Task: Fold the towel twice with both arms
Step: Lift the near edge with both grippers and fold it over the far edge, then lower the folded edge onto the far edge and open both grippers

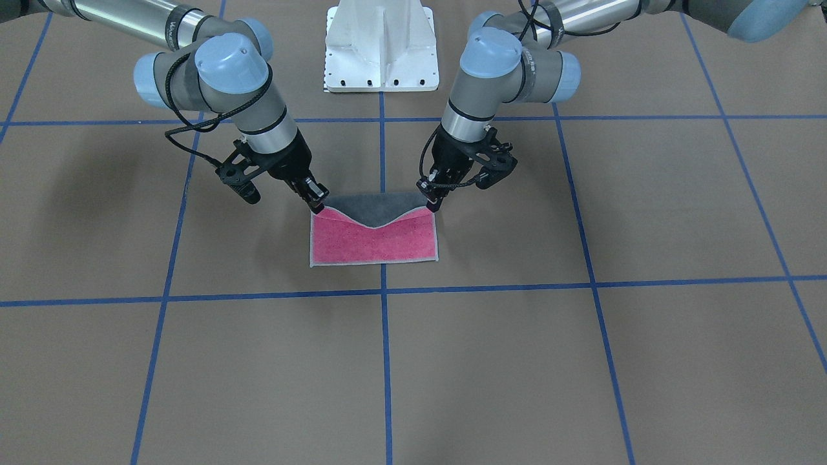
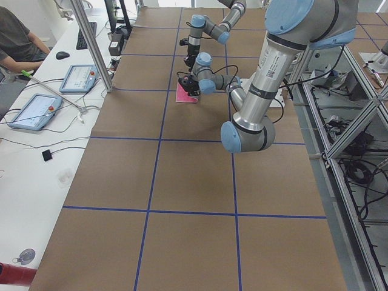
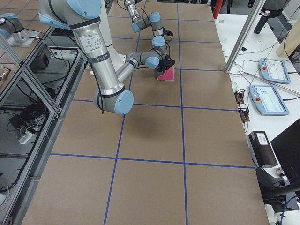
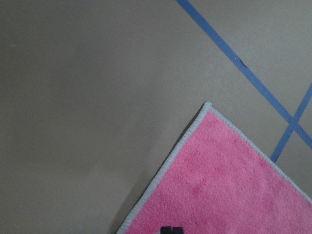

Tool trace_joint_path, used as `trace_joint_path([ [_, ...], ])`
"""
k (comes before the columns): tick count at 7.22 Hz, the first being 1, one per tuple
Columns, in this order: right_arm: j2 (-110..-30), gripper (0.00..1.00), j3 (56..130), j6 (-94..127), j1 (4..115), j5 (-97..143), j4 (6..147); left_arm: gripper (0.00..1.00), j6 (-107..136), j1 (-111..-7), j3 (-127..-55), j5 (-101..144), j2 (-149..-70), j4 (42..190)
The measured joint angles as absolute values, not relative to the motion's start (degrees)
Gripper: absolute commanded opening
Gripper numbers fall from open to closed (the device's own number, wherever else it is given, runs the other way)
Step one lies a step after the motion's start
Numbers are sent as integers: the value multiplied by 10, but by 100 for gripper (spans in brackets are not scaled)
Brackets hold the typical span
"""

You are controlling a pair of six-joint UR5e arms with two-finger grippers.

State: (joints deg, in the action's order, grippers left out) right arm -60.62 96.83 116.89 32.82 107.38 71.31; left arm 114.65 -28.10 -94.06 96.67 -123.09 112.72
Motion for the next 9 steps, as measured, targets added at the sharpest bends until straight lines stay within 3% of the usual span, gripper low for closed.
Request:
trace_joint_path([
  [3, -570, 0, 917, 1157, 342, 1075, 711, 0, 1146, -297, -900, 967, -1259, 1130],
  [9, -560, 0, 891, 1139, 365, 1096, 709, 0, 1143, -309, -888, 968, -1262, 1130],
])
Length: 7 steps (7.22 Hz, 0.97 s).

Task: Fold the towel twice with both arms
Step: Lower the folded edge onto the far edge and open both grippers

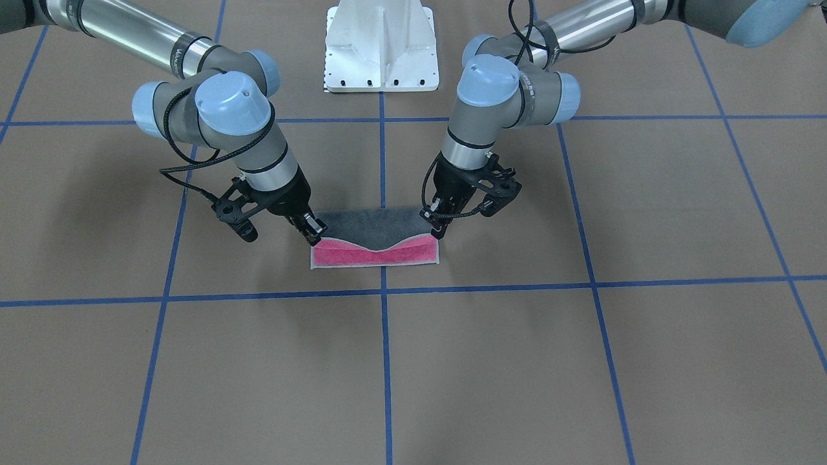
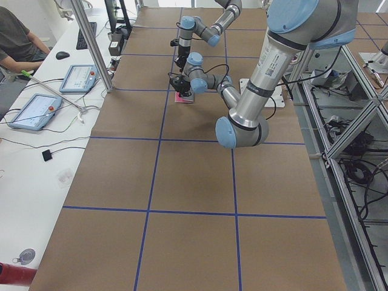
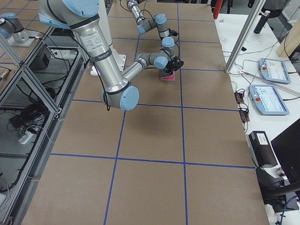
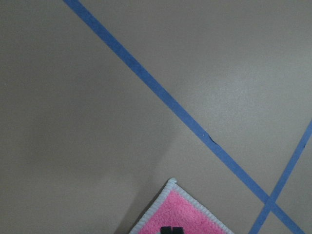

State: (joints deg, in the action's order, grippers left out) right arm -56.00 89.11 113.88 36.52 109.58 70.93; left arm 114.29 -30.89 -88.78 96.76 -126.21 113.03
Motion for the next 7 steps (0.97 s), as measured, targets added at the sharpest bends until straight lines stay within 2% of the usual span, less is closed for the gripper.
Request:
trace_joint_path([
  [4, -558, 0, 883, 1137, 366, 1097, 708, 0, 1144, -310, -883, 967, -1262, 1131],
  [5, -558, 9, 882, 1137, 366, 1096, 708, 0, 1144, -310, -881, 967, -1262, 1131],
  [6, -558, 29, 882, 1137, 366, 1096, 708, 4, 1144, -310, -880, 966, -1262, 1131],
  [7, -557, 53, 881, 1138, 366, 1096, 708, 49, 1145, -310, -879, 966, -1262, 1132],
])
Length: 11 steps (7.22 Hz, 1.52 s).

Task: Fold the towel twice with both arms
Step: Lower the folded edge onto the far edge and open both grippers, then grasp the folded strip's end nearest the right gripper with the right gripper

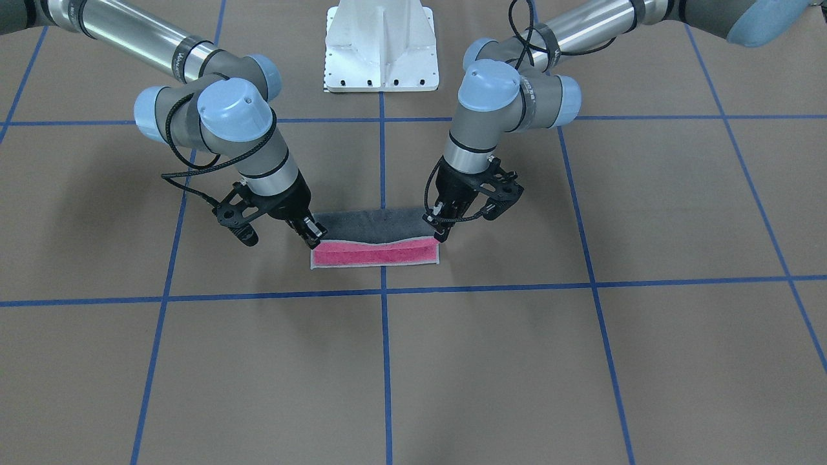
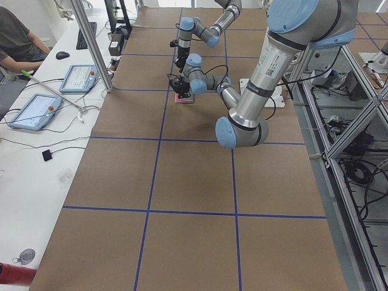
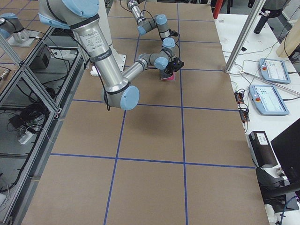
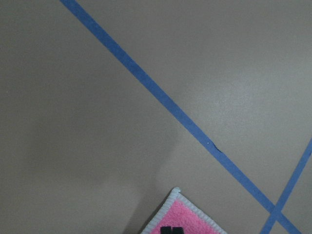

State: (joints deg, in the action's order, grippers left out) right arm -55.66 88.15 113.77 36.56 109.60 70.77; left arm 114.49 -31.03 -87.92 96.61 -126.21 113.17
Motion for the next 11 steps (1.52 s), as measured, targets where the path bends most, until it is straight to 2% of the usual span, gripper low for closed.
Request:
trace_joint_path([
  [1, -554, 99, 878, 1138, 366, 1096, 708, 74, 1145, -310, -879, 966, -1262, 1132],
  [2, -551, 100, 873, 1139, 367, 1096, 708, 100, 1145, -310, -878, 966, -1262, 1132],
  [8, -559, 99, 887, 1146, 366, 1096, 707, 100, 1143, -315, -889, 975, -1267, 1133],
  [9, -570, 96, 898, 1153, 358, 1096, 707, 100, 1143, -315, -892, 983, -1266, 1132],
  [11, -580, 82, 903, 1193, 343, 1095, 707, 100, 1143, -315, -893, 988, -1265, 1131],
])
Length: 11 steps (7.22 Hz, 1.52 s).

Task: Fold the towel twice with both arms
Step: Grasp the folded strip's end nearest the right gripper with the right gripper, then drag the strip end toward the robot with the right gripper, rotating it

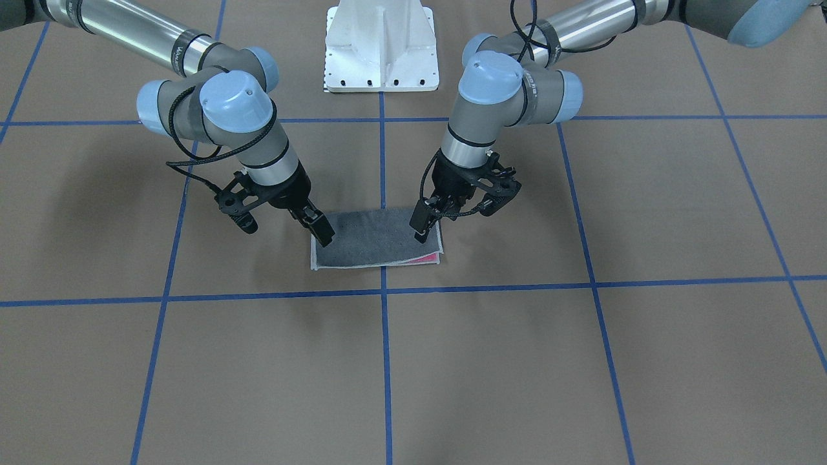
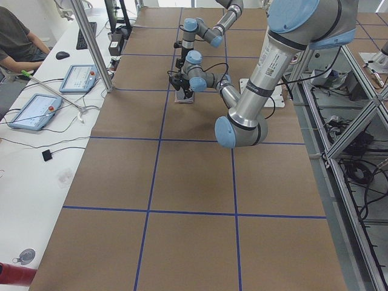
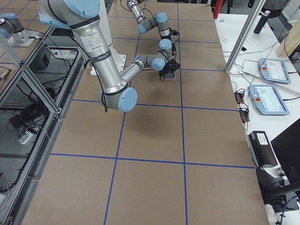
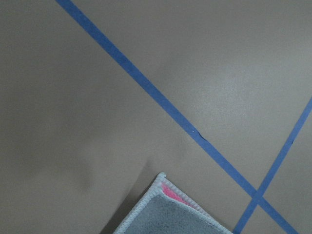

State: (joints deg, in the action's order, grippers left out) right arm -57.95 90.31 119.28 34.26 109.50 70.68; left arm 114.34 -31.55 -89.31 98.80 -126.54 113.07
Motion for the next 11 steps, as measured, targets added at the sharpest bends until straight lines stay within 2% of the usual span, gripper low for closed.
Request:
trace_joint_path([
  [3, -590, 68, 902, 1232, 316, 1092, 707, 100, 1143, -316, -894, 989, -1265, 1131],
  [6, -591, 20, 899, 1236, 311, 1091, 708, 100, 1143, -315, -894, 989, -1266, 1131],
  [7, -592, 8, 899, 1236, 311, 1091, 709, 100, 1143, -315, -893, 989, -1266, 1131],
  [8, -594, 0, 900, 1236, 311, 1091, 709, 100, 1143, -315, -893, 989, -1266, 1131],
  [11, -596, 0, 906, 1236, 312, 1090, 708, 100, 1143, -314, -893, 988, -1267, 1131],
])
